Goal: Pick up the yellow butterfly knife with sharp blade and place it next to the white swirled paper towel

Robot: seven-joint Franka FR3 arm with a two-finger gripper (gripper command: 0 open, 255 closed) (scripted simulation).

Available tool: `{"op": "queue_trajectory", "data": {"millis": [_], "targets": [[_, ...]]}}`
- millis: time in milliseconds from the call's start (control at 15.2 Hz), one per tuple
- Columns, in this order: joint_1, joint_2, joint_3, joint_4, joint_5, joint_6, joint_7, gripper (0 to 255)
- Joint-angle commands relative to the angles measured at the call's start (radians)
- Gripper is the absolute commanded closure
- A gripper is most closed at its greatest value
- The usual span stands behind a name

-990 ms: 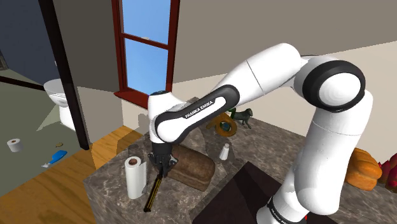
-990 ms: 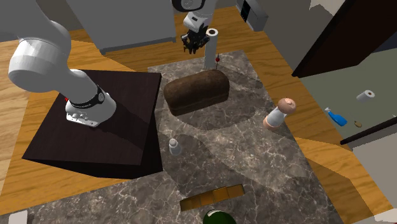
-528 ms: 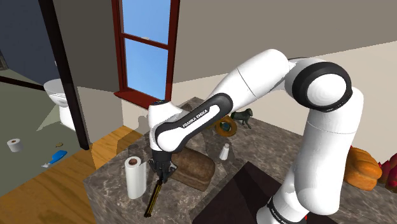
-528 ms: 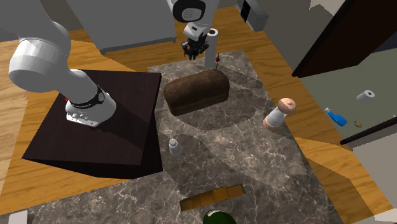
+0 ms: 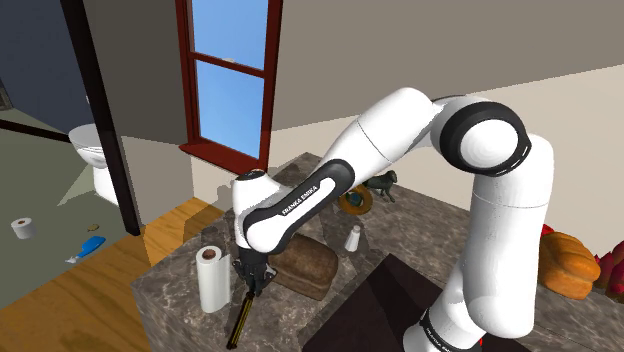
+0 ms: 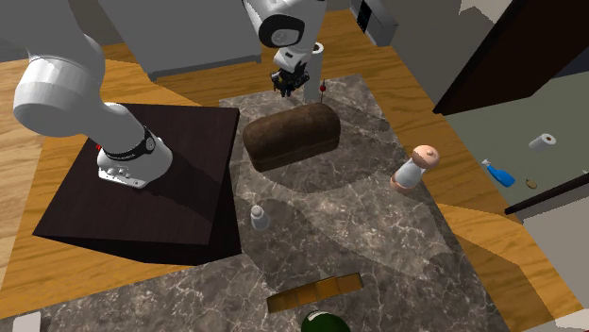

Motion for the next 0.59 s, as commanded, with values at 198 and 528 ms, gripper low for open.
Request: {"op": "queue_trajectory", "data": {"millis": [198, 528], "targets": [[0.002, 0.006, 0.0, 0.001, -0.001, 0.005, 0.001, 255], [0.002, 0.006, 0.0, 0.001, -0.001, 0.005, 0.001, 0]]}}
